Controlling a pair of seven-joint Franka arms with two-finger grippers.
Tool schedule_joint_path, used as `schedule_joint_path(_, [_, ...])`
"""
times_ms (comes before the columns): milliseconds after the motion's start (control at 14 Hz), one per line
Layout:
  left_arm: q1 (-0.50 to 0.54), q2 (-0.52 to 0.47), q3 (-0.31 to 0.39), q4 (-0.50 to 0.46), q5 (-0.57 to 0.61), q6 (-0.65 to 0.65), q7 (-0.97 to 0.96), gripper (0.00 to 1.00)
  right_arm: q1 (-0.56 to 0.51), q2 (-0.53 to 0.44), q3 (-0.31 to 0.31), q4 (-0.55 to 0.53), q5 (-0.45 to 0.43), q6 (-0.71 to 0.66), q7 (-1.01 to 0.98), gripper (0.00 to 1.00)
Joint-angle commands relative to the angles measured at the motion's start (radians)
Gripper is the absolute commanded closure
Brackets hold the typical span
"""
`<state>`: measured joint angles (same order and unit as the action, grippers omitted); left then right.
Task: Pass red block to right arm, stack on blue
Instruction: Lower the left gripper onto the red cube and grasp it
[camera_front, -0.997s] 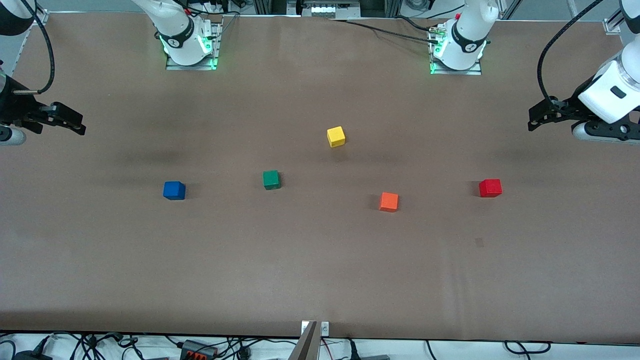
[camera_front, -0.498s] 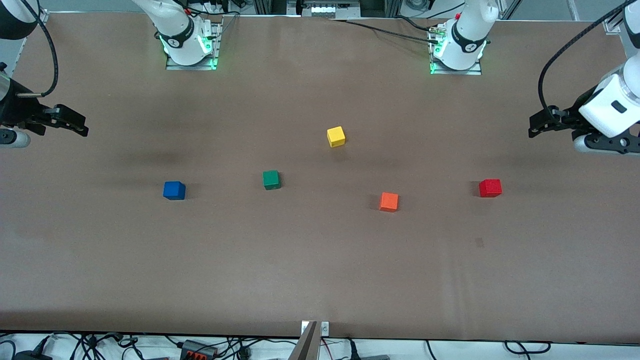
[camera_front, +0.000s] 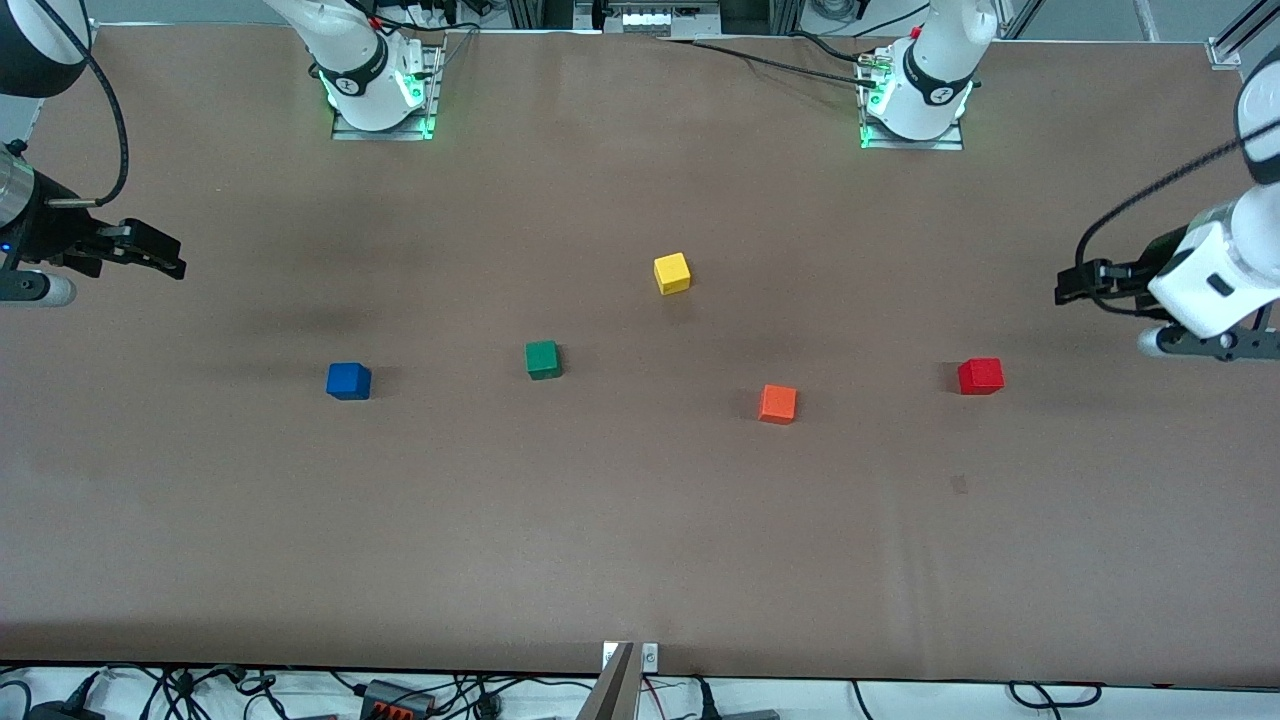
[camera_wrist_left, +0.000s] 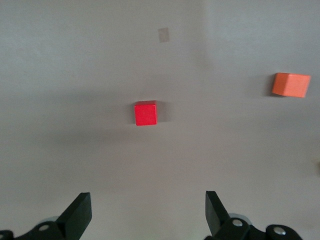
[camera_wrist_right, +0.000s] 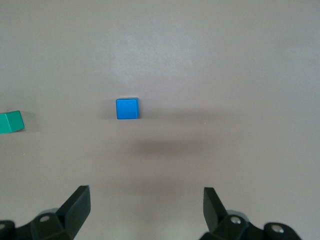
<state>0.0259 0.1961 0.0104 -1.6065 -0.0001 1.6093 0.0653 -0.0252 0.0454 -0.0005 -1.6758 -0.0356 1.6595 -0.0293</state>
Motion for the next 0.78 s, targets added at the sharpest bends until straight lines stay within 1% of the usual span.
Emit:
schedule_joint_path(0, [0.019, 0.022, -0.004, -0.105, -0.003, 0.133, 0.037, 0.0, 0.011, 0.004, 0.004, -0.004, -0.001, -0.001, 0.0, 0.0])
schedule_joint_path(285, [0.048, 0.025, -0.006, -0.367, -0.003, 0.537, 0.08, 0.0, 0.011, 0.04, 0.004, -0.004, 0.002, 0.0, -0.001, 0.0])
schedule_joint_path(356, [0.048, 0.029, -0.006, -0.418, -0.003, 0.622, 0.082, 0.0, 0.024, 0.056, 0.004, -0.004, 0.002, 0.0, -0.001, 0.0])
schedule_joint_path(569, [0.049, 0.039, -0.006, -0.562, -0.003, 0.82, 0.085, 0.0, 0.057, 0.09, 0.004, -0.005, 0.002, 0.005, 0.003, 0.0])
schedule_joint_path(712, [0.049, 0.075, -0.006, -0.61, -0.003, 0.92, 0.094, 0.0, 0.076, 0.108, 0.004, -0.004, 0.011, 0.009, 0.003, 0.0])
